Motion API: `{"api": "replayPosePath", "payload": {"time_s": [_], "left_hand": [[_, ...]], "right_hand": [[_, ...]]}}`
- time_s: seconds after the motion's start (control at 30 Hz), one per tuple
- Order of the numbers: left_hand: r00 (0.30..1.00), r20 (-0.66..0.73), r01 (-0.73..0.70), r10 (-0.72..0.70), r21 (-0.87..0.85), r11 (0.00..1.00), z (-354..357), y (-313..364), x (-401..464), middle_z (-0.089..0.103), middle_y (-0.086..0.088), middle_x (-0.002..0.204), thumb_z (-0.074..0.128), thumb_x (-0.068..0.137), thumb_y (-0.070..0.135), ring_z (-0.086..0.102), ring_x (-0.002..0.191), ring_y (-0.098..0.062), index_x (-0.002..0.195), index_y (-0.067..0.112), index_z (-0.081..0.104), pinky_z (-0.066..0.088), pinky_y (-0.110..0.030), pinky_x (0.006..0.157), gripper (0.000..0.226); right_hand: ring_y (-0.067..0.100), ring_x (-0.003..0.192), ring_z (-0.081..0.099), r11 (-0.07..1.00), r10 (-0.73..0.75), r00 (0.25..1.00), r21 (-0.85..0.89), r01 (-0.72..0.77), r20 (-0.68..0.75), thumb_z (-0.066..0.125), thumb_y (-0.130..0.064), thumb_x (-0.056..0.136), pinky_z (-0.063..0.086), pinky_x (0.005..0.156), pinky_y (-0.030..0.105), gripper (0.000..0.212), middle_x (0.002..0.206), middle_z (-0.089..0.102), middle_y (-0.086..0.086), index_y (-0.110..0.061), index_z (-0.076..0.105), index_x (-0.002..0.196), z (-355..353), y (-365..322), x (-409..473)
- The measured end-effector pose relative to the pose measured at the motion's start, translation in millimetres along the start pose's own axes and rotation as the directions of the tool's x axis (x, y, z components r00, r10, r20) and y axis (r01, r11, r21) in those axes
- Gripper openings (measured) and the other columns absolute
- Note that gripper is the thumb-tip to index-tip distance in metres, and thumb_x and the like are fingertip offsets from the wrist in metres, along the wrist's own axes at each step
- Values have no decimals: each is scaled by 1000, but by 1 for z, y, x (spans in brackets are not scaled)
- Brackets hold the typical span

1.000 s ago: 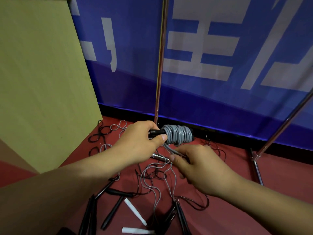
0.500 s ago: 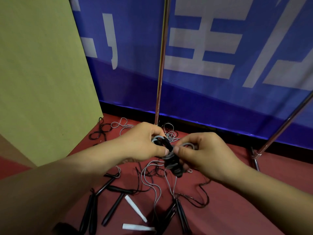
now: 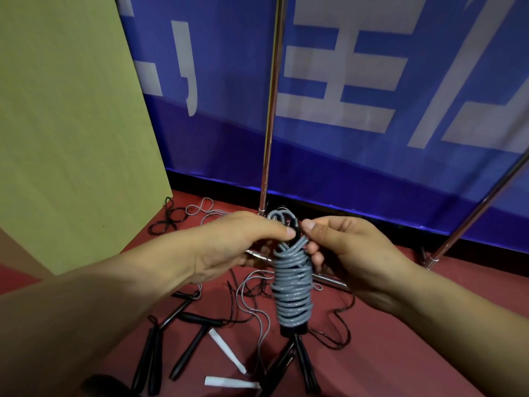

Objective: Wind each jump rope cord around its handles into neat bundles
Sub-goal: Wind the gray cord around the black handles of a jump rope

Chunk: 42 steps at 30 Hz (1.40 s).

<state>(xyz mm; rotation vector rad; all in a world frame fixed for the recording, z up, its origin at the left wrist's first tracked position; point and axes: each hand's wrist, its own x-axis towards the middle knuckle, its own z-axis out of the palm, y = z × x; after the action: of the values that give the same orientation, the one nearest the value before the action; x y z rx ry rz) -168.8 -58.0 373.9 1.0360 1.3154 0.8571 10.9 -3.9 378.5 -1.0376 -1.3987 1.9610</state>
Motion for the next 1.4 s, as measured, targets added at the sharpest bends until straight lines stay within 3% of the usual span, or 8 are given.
{"api": "replayPosePath", "payload": {"time_s": [0.07, 0.2, 0.5, 0.63, 0.73, 0.9, 1.17, 1.4], "left_hand": [[1000, -19, -11, 10, -39, 999, 3, 0, 0, 75, -4, 109, 68, 83, 35, 69, 107, -21, 105, 13, 75, 46, -41, 101, 32], [996, -82, -38, 32, -74, 997, 8, 0, 0, 73, -9, 116, 61, 91, 33, 66, 116, -24, 119, 3, 67, 42, -46, 105, 41], [987, -124, -128, 101, -228, 965, 21, 2, 2, 67, -5, 87, 42, 104, 27, 63, 77, -17, 118, 4, 62, 53, -28, 77, 33], [983, -116, -153, 142, -97, 983, 16, 1, 1, 66, -9, 84, 45, 104, 30, 61, 80, -23, 104, 8, 63, 49, -41, 83, 28], [975, -155, -153, 159, 47, 987, 12, -1, 2, 65, -17, 87, 51, 102, 36, 59, 75, -27, 104, 2, 65, 50, -40, 71, 37], [955, -167, -199, 245, 251, 947, 10, -4, 1, 60, -12, 76, 56, 79, 66, 58, 69, -26, 96, 19, 70, 53, -63, 77, 51], [921, -205, -180, 331, 530, 829, 4, -4, 1, 70, -15, 97, 36, 78, 77, 65, 91, -33, 98, 20, 64, 51, -56, 84, 67], [927, -132, -199, 351, 620, 759, 5, -12, 3, 72, -1, 100, 28, 84, 76, 68, 97, -21, 107, 35, 61, 52, -52, 87, 57]], "right_hand": [[7, 47, 46, 998, 12, 1000, 61, -10, -20, 58, -17, 96, 45, 46, 17, 26, 59, 54, 1, -9, 62, 72, 2, 1, 0], [7, 49, 49, 989, -1, 999, 151, 9, -50, 56, -20, 97, 48, 48, 19, 24, 61, 55, 2, -10, 59, 75, 2, 2, 2], [12, 58, 63, 977, -43, 999, 207, 41, 9, 58, -17, 92, 56, 57, 22, 8, 68, 65, 5, -9, 61, 93, 8, 4, -1], [16, 56, 62, 993, -83, 996, 90, 79, 45, 62, -14, 88, 54, 55, 23, 13, 67, 65, 8, -6, 59, 97, 7, 3, -2], [17, 49, 58, 987, -138, 990, -90, 137, -10, 65, -11, 89, 50, 49, 23, 14, 62, 62, 10, -1, 59, 96, 5, -1, -2], [14, 42, 47, 954, -191, 979, -250, 166, -77, 71, -24, 86, 40, 43, 21, 21, 54, 57, 6, -6, 60, 89, 4, -2, -2], [17, 62, 60, 978, -191, 980, -74, 195, 58, 58, -8, 94, 53, 59, 26, 13, 69, 64, 8, -1, 61, 105, 0, -5, -4], [14, 65, 62, 888, -351, 936, -314, 335, 7, 62, -13, 91, 56, 67, 28, 10, 70, 68, 1, -15, 72, 94, -3, -4, -1]]}}
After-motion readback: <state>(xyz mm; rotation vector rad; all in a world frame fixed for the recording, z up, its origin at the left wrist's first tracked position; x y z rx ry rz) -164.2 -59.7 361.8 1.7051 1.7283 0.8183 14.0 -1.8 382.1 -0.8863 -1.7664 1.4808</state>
